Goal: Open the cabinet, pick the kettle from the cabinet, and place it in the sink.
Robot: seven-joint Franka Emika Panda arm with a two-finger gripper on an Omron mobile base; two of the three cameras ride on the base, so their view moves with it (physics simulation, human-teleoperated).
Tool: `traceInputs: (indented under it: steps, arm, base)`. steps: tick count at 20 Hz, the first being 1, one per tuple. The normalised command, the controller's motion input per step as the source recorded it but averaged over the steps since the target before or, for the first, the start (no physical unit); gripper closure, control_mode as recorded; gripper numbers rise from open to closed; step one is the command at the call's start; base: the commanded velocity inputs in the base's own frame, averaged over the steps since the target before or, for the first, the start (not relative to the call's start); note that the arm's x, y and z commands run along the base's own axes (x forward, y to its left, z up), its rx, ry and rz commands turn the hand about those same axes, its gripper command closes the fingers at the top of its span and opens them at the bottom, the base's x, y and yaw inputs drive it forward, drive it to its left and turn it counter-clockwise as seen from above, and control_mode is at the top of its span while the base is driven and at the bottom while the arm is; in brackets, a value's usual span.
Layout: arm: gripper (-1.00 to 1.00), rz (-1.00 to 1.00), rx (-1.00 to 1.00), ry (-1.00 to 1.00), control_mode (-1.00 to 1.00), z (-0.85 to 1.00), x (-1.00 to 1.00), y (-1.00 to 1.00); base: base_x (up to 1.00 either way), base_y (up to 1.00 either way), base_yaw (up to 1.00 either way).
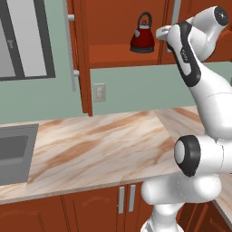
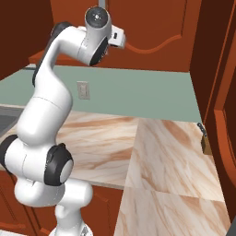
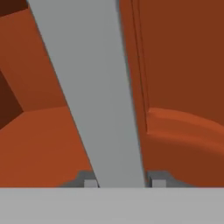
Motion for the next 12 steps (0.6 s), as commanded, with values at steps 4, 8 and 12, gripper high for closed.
traceInputs:
  steps: [4,8,12]
  arm:
    - [1.00,0.00,-0.07,0.00,-1.00,0.00,0.07,0.45]
    - [1.00,0.00,-0.02,0.00,-1.00,0.00,0.04,0.35]
    - [1.00,0.02,0.00,0.00,-1.00,0.00,-0.23,0.25]
  base:
    - [0.00,0.00,0.00]
    - [0.00,0.00,0.00]
    - [0.00,0.00,0.00]
